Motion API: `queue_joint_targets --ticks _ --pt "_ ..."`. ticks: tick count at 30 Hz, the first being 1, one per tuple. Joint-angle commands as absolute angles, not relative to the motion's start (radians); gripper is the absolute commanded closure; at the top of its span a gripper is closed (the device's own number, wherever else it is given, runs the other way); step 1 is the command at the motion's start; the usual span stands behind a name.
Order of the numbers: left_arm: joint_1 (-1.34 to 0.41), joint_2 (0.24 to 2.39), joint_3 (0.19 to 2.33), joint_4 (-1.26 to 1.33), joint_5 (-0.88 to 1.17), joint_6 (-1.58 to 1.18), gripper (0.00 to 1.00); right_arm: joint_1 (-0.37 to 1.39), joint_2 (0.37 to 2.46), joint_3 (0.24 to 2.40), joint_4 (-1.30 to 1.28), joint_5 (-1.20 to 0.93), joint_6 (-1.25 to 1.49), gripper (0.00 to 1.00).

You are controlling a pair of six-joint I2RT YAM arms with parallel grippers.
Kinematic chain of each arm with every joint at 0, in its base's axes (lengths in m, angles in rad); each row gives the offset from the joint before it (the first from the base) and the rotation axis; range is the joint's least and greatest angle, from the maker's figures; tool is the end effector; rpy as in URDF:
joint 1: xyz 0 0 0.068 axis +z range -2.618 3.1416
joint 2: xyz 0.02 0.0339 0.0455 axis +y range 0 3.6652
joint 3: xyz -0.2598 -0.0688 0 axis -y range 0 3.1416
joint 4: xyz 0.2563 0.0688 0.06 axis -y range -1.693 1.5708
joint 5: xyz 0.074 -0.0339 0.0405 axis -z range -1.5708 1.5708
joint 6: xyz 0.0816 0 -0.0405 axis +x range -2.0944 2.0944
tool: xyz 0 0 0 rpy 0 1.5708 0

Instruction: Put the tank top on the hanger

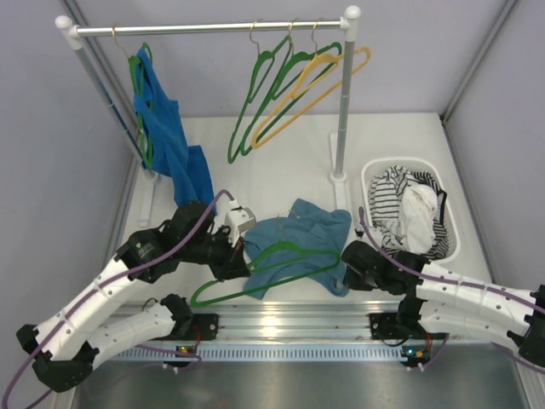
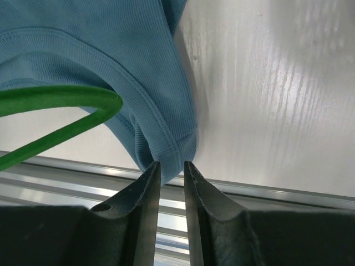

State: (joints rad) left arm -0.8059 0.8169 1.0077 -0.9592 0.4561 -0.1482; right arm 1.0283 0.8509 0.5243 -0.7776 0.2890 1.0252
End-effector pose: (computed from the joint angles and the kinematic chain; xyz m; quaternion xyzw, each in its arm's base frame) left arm 0.1045 -0.1608 0.3081 0.3732 0.8202 -0.3596 0.2424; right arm 0.1124 0.1415 0.1475 0.0318 0.9628 0.1232 0.2383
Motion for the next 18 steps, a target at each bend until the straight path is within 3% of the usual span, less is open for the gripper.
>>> queue_joint_targets --ticks 1,10,18 --pt "-0.811 0.824 1.035 -0.957 0.472 -0.158 1.00 1.063 0.845 0.528 -0.729 0.262 1.043 0.76" --pt "-0.811 0.824 1.060 -1.006 0.476 -0.167 1.00 1.094 0.951 0.549 -0.724 0.311 1.069 0.74" --pt "-0.811 0.818 1.055 -1.023 0.552 -0.178 1.00 1.094 0.965 0.587 -0.767 0.376 1.083 0.92"
